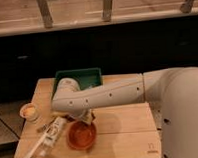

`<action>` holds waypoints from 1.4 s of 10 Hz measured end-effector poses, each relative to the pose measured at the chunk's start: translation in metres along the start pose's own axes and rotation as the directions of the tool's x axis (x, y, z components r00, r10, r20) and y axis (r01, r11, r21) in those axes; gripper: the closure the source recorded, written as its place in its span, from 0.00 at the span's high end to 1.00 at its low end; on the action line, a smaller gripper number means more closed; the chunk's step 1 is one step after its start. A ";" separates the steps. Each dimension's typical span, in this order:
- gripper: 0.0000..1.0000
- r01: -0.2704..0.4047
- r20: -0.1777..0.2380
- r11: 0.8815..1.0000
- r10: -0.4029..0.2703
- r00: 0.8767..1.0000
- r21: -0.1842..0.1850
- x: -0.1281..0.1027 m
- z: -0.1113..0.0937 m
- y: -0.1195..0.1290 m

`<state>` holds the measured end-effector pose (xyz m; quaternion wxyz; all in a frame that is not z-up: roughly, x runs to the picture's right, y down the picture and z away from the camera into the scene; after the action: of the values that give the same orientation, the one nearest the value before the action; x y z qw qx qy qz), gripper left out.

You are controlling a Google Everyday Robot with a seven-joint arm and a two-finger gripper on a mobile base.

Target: Place grapes in red bowl

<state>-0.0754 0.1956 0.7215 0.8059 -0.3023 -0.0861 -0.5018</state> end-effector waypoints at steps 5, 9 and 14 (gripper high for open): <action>0.10 0.061 0.030 0.998 -0.061 0.998 0.004 -0.017 0.005 -0.001; 0.10 0.100 0.055 0.995 -0.100 0.993 0.008 -0.027 0.007 -0.001; 0.40 0.092 0.078 0.995 -0.094 0.993 0.030 -0.029 0.006 0.001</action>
<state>-0.0878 0.2210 0.7135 0.7816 -0.3071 -0.1386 -0.5250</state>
